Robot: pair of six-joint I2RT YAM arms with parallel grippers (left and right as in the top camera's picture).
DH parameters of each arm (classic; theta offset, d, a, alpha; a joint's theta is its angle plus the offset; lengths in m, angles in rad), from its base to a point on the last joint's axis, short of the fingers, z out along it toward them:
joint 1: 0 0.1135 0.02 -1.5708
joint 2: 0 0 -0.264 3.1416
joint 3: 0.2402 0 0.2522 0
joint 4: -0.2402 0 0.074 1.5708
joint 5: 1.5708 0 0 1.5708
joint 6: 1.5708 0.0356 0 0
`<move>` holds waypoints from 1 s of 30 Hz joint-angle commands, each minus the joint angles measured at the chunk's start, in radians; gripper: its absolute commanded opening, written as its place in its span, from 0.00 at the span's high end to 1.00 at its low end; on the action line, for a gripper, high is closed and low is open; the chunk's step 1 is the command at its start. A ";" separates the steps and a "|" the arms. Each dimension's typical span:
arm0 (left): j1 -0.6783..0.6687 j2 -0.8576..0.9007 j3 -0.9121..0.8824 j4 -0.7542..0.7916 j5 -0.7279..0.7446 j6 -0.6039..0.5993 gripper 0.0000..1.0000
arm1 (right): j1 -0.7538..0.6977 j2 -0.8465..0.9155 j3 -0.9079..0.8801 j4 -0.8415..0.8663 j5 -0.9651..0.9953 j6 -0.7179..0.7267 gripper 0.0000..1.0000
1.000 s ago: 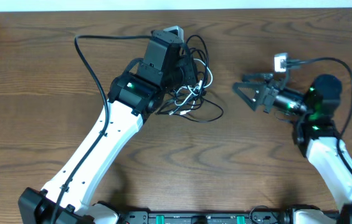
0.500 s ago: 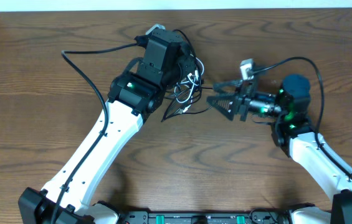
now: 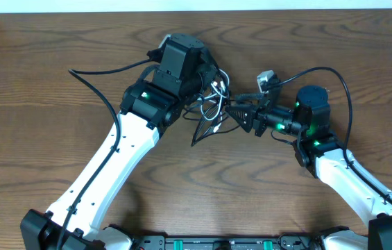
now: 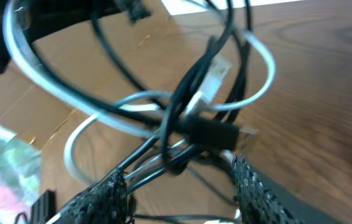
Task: Untangle cables
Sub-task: 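Grasp a cable strand below the left gripper with the right gripper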
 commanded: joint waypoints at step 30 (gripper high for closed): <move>-0.095 -0.011 0.016 -0.003 0.044 -0.113 0.92 | 0.030 0.003 0.010 -0.115 0.291 -0.008 0.99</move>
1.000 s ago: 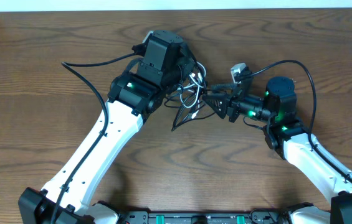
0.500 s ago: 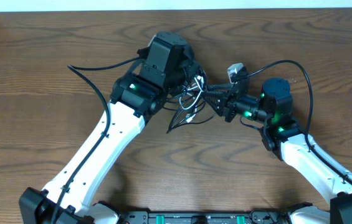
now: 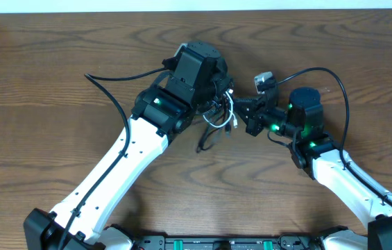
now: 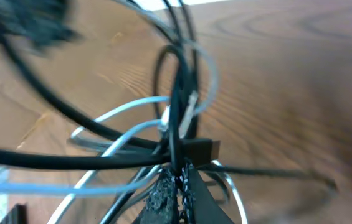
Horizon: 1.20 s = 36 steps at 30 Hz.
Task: Untangle cables
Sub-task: 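Grasp a cable strand below the left gripper with the right gripper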
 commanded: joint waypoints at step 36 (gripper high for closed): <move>0.133 -0.013 0.016 -0.217 0.237 0.460 0.92 | -0.227 0.003 0.009 -0.099 -0.343 -0.208 0.46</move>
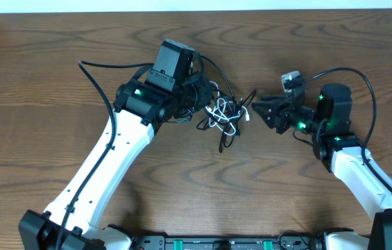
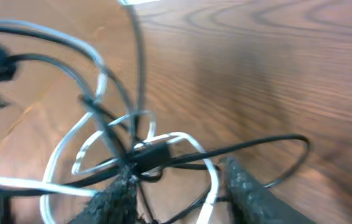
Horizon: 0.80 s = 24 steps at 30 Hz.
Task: Untangle cables
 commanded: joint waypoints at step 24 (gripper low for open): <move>-0.085 -0.013 0.016 0.067 0.005 0.002 0.92 | 0.256 0.075 0.009 0.093 0.326 -0.060 0.54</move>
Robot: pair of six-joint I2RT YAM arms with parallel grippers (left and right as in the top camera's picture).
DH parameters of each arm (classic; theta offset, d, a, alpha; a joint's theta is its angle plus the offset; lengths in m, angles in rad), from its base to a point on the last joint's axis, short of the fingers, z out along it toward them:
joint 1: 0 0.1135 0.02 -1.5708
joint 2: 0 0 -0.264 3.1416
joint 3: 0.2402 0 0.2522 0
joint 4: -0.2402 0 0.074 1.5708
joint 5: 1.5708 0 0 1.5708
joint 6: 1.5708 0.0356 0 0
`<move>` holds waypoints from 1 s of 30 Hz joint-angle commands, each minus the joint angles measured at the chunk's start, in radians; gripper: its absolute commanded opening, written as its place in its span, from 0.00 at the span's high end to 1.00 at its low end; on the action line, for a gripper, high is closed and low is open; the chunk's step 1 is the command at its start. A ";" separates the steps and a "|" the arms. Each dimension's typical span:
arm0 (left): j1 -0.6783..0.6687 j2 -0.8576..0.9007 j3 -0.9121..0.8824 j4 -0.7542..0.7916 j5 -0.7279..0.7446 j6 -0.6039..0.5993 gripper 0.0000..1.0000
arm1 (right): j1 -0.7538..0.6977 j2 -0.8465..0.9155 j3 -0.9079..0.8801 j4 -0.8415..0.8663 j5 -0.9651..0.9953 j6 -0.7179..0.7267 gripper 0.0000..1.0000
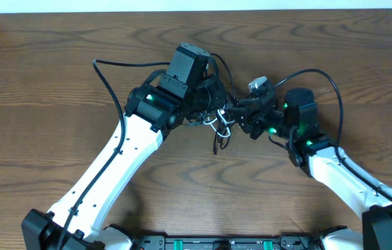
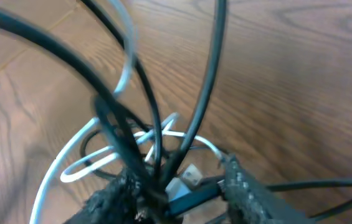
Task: Untangle cables
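A knot of black and white cables (image 1: 218, 119) hangs over the middle of the wooden table, between my two grippers. My left gripper (image 1: 209, 97) is at the knot's upper left, with its fingers hidden under its wrist. Taut black strands (image 2: 157, 93) rise toward it, so it appears shut on them. My right gripper (image 1: 240, 111) comes in from the right. In the right wrist view its fingers (image 2: 243, 186) stand apart, open, with black strands, a white loop (image 2: 76, 165) and a white plug (image 2: 191, 177) between them.
A loose black cable end (image 1: 216, 142) dangles below the knot toward the table (image 1: 43, 139). The arms' own black leads arc out at the left (image 1: 109, 83) and right (image 1: 331, 80). The table's far edge (image 1: 196, 10) runs along the top.
My right gripper was open and clear of the knot on the right; now it is further left with its open fingers around the strands. The left gripper and knot have shifted slightly right.
First my right gripper was open at the knot held by the left gripper. A second later it was shut on black strands close to the left gripper. Then it was open and away to the right, the knot spread out. Now its open fingers straddle the knot again.
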 commanded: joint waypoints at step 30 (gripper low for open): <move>-0.008 0.018 -0.026 -0.195 -0.766 0.021 0.63 | -0.112 0.021 0.009 0.002 -0.208 0.002 0.99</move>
